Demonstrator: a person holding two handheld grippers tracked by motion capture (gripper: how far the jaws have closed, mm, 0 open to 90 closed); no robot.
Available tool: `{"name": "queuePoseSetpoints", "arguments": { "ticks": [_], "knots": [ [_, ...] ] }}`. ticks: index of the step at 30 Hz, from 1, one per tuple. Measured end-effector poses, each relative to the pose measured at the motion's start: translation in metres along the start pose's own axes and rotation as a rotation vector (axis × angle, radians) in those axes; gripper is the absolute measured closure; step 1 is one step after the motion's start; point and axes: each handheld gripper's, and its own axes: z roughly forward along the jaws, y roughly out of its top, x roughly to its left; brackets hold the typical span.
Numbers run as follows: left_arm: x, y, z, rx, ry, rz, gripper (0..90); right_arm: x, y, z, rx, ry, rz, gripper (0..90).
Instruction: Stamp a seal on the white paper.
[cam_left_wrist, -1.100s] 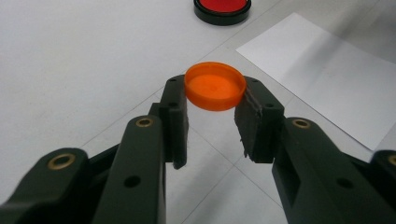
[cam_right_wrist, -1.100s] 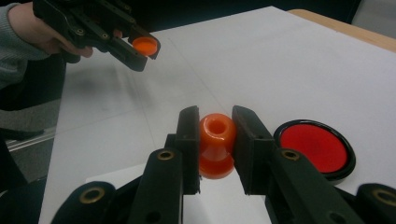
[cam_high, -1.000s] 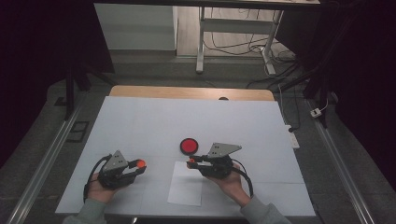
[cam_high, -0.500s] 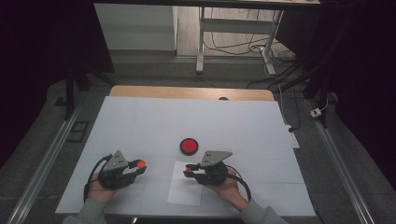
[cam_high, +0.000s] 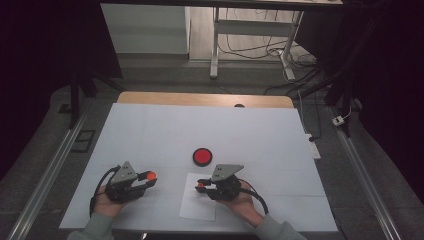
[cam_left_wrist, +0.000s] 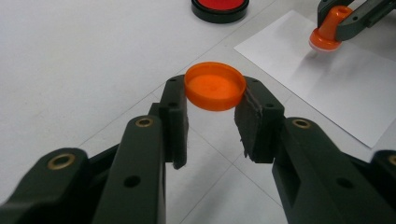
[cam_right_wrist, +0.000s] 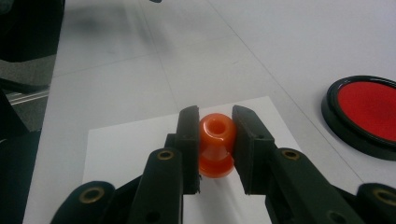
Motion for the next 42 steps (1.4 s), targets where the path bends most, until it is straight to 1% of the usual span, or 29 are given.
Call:
{"name": "queuePoseSetpoints", "arguments": {
  "ticks": [1, 10, 20, 24, 31, 42],
  "knots": [
    [0.0, 0.0, 0.0, 0.0, 0.0, 0.0, 64.7, 0.0001, 0.0, 0.0, 0.007, -0.004, -0.003, 71.9],
    [0.0002, -0.0001, -0.0001, -0.001, 0.001, 0.001, 64.7, 0.0002, -0.0025, 0.0034, 0.016, 0.003, -0.002, 71.9],
    [0.0003, -0.0002, -0.0001, 0.0, 0.0, 0.001, 64.7, 0.0002, -0.0045, 0.0049, 0.034, -0.005, -0.008, 71.9],
    [0.0004, -0.0002, -0.0005, -0.001, -0.001, -0.001, 64.7, -0.0002, -0.0059, 0.0063, 0.033, -0.005, -0.005, 71.9],
    [0.0006, -0.0004, -0.0001, -0.001, 0.001, -0.001, 64.7, -0.0011, -0.0078, 0.0083, 0.053, -0.005, -0.008, 71.9],
    [0.0007, -0.0005, -0.0005, -0.001, 0.0, -0.001, 64.7, -0.0023, -0.0089, 0.0081, 0.053, -0.002, -0.007, 71.8]
  ]
}}
